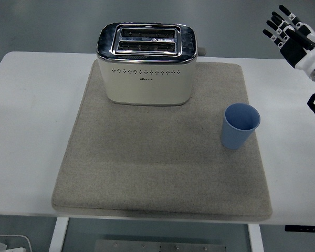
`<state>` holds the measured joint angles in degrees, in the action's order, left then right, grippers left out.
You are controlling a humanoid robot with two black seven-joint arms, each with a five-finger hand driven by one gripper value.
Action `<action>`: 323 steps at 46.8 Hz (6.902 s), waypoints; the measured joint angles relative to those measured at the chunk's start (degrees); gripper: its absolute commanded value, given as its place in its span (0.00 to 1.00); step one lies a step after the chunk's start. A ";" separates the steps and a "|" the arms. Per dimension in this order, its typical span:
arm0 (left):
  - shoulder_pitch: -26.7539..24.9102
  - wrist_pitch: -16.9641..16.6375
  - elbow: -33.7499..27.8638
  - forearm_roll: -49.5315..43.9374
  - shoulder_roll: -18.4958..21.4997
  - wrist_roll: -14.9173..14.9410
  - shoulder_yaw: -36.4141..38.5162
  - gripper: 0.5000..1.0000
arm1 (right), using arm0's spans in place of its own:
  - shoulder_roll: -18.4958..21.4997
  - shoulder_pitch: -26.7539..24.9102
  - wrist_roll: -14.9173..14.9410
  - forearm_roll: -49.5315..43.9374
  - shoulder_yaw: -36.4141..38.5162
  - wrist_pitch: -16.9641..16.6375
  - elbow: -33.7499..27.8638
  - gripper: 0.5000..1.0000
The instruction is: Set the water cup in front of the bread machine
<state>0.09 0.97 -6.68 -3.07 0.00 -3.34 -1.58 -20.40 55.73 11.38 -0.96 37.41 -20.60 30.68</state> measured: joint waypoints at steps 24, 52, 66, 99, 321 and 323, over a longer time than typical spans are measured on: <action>-0.01 0.00 0.00 0.00 0.00 0.00 0.00 1.00 | -5.80 -4.06 0.75 -7.46 -0.61 -14.40 0.19 0.88; 0.01 0.00 0.00 0.00 0.00 0.00 0.00 1.00 | -15.53 -12.80 14.97 -19.49 -0.84 -14.41 4.09 0.88; 0.00 0.00 0.00 0.00 0.00 0.00 0.00 1.00 | -19.77 -17.10 18.92 -23.89 -0.79 -14.42 10.29 0.88; -0.01 0.00 0.00 0.00 0.00 0.00 0.00 1.00 | -21.16 -27.14 23.62 -32.23 -0.78 -14.40 19.79 0.88; -0.01 0.00 0.00 0.00 0.00 0.00 0.00 1.00 | 17.49 -14.42 16.80 -50.04 -7.05 5.32 20.56 0.54; 0.01 0.00 0.00 0.00 0.00 0.01 0.00 1.00 | 17.71 -14.42 16.20 -50.01 -6.95 6.04 20.50 0.54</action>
<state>0.10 0.97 -6.68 -3.07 0.00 -3.34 -1.58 -2.69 41.31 27.58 -50.98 30.46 -14.56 51.18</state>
